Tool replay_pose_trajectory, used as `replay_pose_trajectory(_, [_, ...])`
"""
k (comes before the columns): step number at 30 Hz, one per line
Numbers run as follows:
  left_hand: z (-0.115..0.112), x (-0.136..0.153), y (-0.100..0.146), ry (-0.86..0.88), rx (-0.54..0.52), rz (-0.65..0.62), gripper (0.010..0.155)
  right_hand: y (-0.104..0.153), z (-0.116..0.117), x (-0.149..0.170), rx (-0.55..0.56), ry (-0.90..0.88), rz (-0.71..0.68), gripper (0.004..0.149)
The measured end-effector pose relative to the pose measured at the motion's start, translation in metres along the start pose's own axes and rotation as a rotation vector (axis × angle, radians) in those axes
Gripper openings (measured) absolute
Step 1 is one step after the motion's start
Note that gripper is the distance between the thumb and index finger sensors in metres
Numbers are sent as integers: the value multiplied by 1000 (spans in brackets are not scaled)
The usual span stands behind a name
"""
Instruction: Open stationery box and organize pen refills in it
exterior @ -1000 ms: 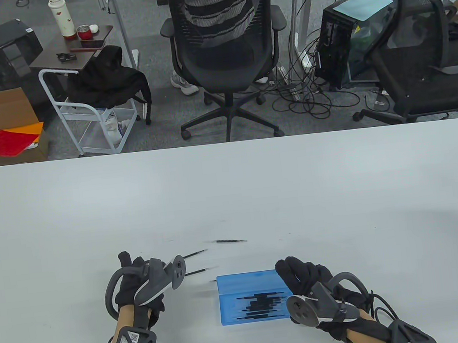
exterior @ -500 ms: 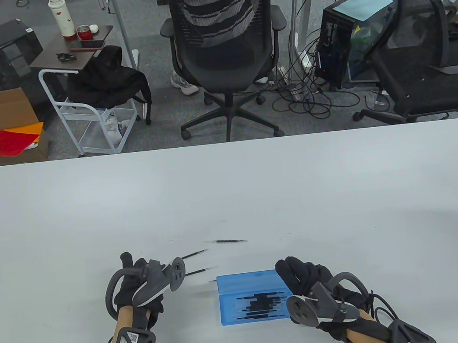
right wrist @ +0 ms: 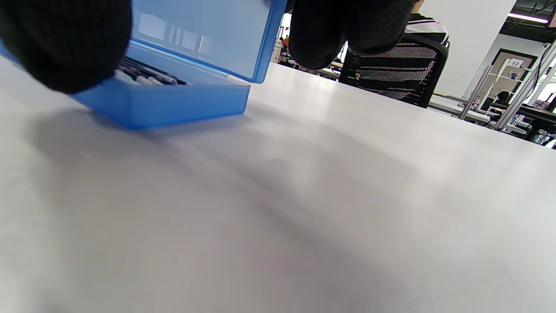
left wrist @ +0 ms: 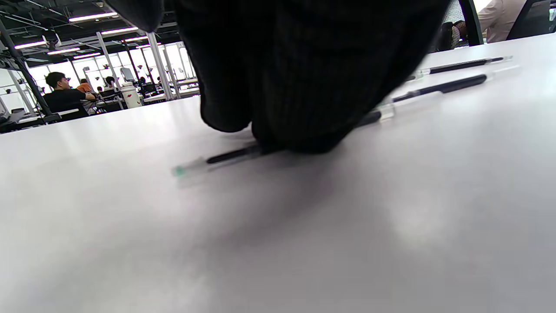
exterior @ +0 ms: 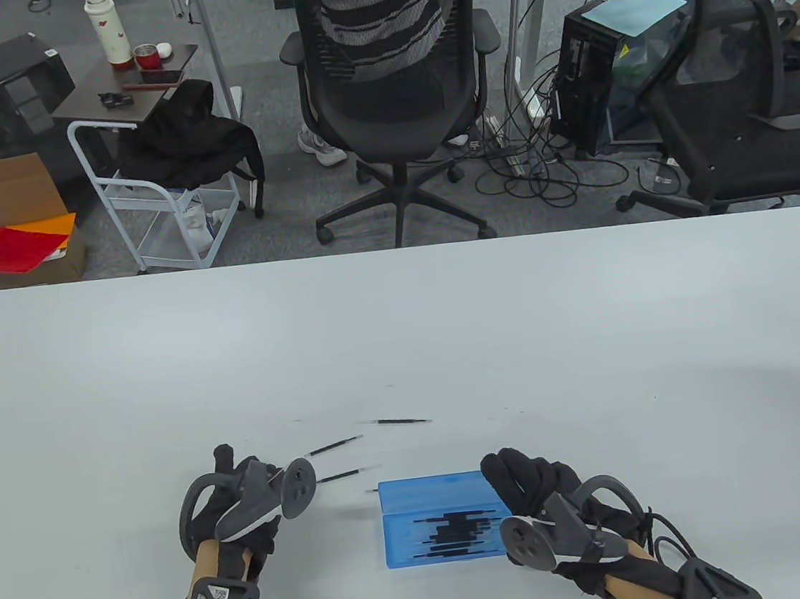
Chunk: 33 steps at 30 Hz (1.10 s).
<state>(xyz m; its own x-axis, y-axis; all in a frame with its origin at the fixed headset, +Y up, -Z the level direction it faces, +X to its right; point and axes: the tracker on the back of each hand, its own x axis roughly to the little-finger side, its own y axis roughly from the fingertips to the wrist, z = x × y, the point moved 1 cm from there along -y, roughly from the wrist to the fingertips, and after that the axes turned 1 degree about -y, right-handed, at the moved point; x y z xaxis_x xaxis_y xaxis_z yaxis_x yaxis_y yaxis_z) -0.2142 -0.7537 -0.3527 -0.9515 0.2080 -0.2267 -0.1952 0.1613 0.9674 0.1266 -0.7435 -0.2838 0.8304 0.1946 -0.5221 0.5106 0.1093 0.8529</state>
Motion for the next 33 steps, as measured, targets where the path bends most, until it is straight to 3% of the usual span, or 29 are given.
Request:
replay_pose_trajectory(10, [2, -2, 5, 13, -6, -27, 55, 0, 0, 0, 0, 1, 0, 120])
replay_pose_trajectory(16, [24, 2, 20, 53, -88, -30, 56, 0, 0, 0, -1, -1, 0, 120])
replay_pose_trajectory(20, [48, -8, 38, 25, -201, -56, 56, 0, 0, 0, -2, -1, 0, 120])
replay_pose_trajectory(27, [92, -77, 76, -120, -360, -191, 56, -1, 0, 0, -3, 0, 3, 120])
replay_pose_trajectory(33, [98, -145, 89, -212, -415, -318, 56, -1, 0, 0, -3, 0, 2, 120])
